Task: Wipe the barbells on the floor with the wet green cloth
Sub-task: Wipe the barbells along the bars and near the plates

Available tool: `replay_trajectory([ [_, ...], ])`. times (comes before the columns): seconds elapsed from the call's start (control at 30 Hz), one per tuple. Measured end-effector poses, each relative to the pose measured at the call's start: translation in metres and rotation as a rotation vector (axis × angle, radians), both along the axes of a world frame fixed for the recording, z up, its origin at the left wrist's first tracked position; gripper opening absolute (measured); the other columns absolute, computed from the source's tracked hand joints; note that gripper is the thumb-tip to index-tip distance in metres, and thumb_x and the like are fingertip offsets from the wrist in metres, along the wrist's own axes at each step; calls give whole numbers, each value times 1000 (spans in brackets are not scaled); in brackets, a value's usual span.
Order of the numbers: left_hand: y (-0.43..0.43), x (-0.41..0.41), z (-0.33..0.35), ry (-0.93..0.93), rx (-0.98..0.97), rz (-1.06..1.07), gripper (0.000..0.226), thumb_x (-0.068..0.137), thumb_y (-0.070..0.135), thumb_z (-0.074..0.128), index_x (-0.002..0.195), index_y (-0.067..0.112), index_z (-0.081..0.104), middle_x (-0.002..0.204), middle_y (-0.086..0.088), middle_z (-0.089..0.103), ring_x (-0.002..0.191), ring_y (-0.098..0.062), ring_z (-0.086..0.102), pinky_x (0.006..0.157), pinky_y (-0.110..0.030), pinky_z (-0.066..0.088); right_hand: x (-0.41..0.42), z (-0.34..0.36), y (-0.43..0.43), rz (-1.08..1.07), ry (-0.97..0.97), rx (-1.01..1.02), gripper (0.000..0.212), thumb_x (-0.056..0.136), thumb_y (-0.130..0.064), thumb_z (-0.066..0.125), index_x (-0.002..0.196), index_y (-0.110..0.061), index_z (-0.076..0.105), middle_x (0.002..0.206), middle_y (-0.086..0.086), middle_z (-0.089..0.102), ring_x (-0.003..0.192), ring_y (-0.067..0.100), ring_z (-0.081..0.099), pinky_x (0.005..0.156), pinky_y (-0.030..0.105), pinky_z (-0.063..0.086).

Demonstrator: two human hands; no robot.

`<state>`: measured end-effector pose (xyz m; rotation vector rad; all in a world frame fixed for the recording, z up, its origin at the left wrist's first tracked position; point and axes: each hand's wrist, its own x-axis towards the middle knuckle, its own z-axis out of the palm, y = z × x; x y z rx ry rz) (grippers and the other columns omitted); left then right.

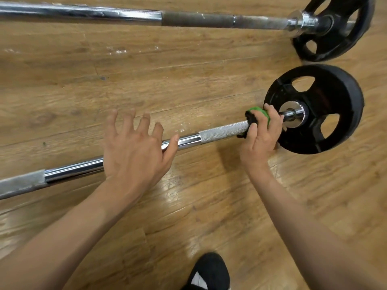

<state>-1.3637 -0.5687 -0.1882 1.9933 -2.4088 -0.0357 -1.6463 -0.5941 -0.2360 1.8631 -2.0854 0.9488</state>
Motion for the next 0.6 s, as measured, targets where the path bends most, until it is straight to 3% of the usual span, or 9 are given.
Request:
replay_trajectory([
  [0.07,1,-1,0,-3,4,-4,77,104,62,17,120,15,75,139,-14,65,139,-40,47,121,-58,18,36,2,1,-94,-80,-48,31,103,-16,42,111,1,67,129,20,60,129,44,50,119,48,28],
  [0.13,0,-1,0,-7,13,-2,78,104,62,15,120,15,75,140,-14,65,140,-40,47,121,-57,18,80,1,16,-15,-66,-31,34,106,-18,42,111,1,69,124,21,61,121,45,51,113,42,32],
  [0.23,-1,0,0,-18,19,-6,80,104,62,12,123,15,74,140,-14,65,141,-40,46,121,-58,18,108,2,40,189,10,37,43,111,-28,36,127,-6,69,132,19,61,125,41,50,113,55,35],
  [0.37,-3,2,-2,1,7,-15,79,103,62,13,126,17,73,138,-14,66,140,-41,47,121,-59,19,49,4,21,388,235,45,41,110,-35,39,134,-14,65,135,18,62,124,36,56,120,55,31],
  [0.5,0,2,-2,9,16,-7,76,104,62,15,128,16,71,135,-14,68,138,-41,49,121,-58,20,-15,8,2,15,169,84,40,107,-26,38,121,-7,71,131,14,64,125,30,56,126,50,20],
  [0.6,2,1,-1,10,13,-10,75,105,62,16,130,14,68,133,-13,69,137,-40,51,121,-57,21,-19,20,-12,-168,-20,107,37,103,-23,43,107,-5,75,121,13,66,117,31,56,117,59,32],
])
